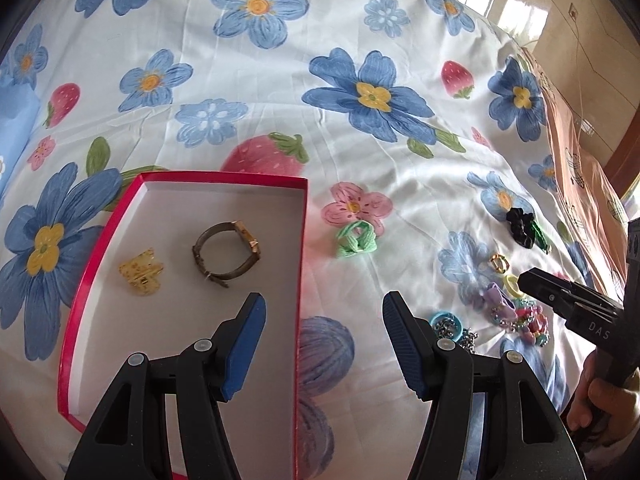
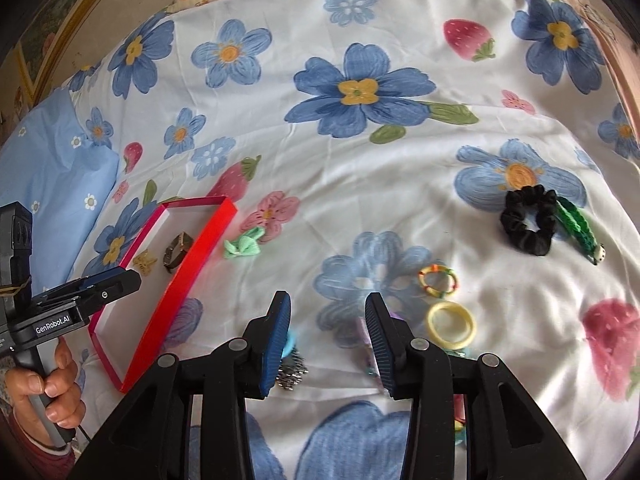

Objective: Organize jewelry
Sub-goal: 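Withdraw both tools from the box toward the remaining jewelry, then grasp the green hair tie with the left tool while the right tool grasps the beaded ring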

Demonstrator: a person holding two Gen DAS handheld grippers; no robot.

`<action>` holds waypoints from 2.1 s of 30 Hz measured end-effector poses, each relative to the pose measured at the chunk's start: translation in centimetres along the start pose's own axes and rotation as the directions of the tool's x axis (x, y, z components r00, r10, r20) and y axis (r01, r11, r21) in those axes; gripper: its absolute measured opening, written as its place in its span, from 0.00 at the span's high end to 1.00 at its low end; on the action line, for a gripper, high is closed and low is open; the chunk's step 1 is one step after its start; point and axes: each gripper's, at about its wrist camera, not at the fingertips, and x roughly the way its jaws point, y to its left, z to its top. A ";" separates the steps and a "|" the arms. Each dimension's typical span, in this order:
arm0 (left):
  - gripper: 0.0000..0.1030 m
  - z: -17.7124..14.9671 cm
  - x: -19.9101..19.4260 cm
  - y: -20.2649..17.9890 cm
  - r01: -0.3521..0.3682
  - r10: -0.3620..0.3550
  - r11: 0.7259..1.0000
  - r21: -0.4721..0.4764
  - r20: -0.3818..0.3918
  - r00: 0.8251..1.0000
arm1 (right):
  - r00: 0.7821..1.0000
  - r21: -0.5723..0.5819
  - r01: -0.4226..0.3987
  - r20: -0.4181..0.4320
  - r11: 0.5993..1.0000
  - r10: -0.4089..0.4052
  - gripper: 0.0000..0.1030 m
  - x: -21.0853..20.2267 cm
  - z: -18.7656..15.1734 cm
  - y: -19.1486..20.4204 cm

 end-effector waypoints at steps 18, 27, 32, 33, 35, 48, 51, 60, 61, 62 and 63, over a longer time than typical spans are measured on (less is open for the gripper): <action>0.41 3.6 6.8 -3.4 0.005 0.002 0.994 0.113 -0.064 0.998 | 0.995 0.056 0.097 -0.030 0.994 -0.095 0.60 1.6 1.4 -5.5; 0.41 5.7 12.5 -5.2 -0.010 0.032 0.986 0.167 -0.130 0.991 | 0.989 0.050 0.126 -0.079 0.991 -0.122 0.61 4.1 2.2 -6.8; 0.51 5.7 15.0 -5.5 -0.008 0.038 0.986 0.166 -0.178 0.983 | 0.984 0.043 0.137 -0.120 0.990 -0.131 0.63 5.6 2.0 -7.3; 0.53 5.6 15.3 -5.6 -0.012 0.043 0.986 0.168 -0.180 0.983 | 0.984 0.042 0.136 -0.125 0.990 -0.130 0.65 5.9 2.0 -7.3; 0.59 5.6 15.6 -5.6 -0.019 0.051 0.985 0.172 -0.180 0.982 | 0.982 0.037 0.142 -0.129 0.989 -0.136 0.70 6.2 1.9 -7.3; 0.84 5.0 12.8 -4.9 0.026 -0.007 0.989 0.144 -0.131 0.991 | 0.992 0.028 0.110 -0.073 0.994 -0.108 0.97 4.6 2.1 -6.3; 0.85 4.6 11.5 -4.5 0.031 -0.016 0.991 0.128 -0.115 0.993 | 0.995 0.035 0.081 -0.052 0.996 -0.079 0.97 3.8 2.3 -5.7; 0.90 2.7 6.7 -2.9 0.028 -0.023 0.996 0.080 -0.062 0.998 | 1.000 0.008 0.014 -0.028 1.000 -0.013 0.97 2.7 2.1 -2.3; 0.99 2.4 6.2 -2.7 0.030 -0.025 0.997 0.074 -0.057 0.998 | 1.000 0.004 0.005 -0.028 1.000 -0.005 0.97 2.6 2.1 -1.9; 0.99 2.3 5.8 -2.5 0.035 -0.031 0.997 0.068 -0.057 0.998 | 1.000 -0.001 -0.003 -0.029 1.000 0.003 0.97 2.6 2.0 -1.4; 0.99 2.0 5.2 -2.2 0.040 -0.037 0.997 0.061 -0.052 0.998 | 1.000 -0.007 -0.009 -0.029 1.000 0.009 0.97 2.6 2.0 -0.9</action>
